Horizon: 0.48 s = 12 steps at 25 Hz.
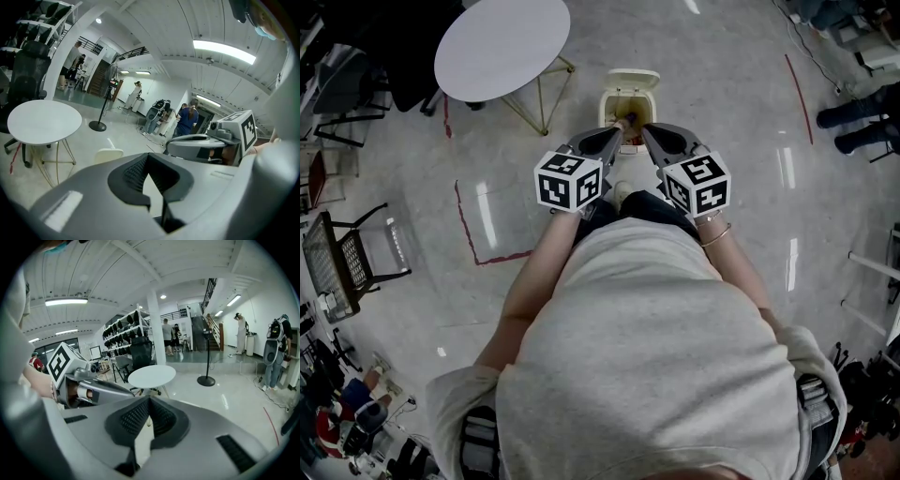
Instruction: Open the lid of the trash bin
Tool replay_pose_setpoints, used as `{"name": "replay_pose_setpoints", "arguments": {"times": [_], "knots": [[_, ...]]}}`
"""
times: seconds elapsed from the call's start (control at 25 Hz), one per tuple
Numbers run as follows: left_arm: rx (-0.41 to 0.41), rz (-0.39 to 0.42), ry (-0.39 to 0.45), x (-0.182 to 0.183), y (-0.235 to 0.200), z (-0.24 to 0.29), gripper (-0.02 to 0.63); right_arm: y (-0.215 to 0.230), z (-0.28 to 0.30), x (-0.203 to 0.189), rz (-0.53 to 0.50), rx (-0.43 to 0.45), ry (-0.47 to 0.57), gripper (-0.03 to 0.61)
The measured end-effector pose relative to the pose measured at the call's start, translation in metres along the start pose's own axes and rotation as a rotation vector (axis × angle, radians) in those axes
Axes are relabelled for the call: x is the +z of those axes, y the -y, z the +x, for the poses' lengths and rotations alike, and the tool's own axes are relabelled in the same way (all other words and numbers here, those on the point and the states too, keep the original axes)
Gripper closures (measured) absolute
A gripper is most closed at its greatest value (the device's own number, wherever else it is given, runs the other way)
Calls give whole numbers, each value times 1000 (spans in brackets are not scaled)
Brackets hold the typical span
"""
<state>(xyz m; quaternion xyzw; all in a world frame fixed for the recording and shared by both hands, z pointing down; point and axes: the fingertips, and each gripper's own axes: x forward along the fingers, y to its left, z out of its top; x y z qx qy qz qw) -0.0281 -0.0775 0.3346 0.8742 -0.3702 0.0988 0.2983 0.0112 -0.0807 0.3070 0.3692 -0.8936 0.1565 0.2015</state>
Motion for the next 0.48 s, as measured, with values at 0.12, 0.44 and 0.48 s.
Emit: {"name": "replay_pose_setpoints", "arguments": {"times": [0.12, 0.44, 0.48], "knots": [[-3, -2, -3, -1, 0, 1, 604, -1, 2, -1, 7, 13, -2, 572], [2, -1, 1, -4, -1, -4, 604, -4, 3, -9, 29, 12, -17, 572], [3, -1, 1, -4, -2, -5, 604, -4, 3, -9, 31, 9, -18, 571]]}}
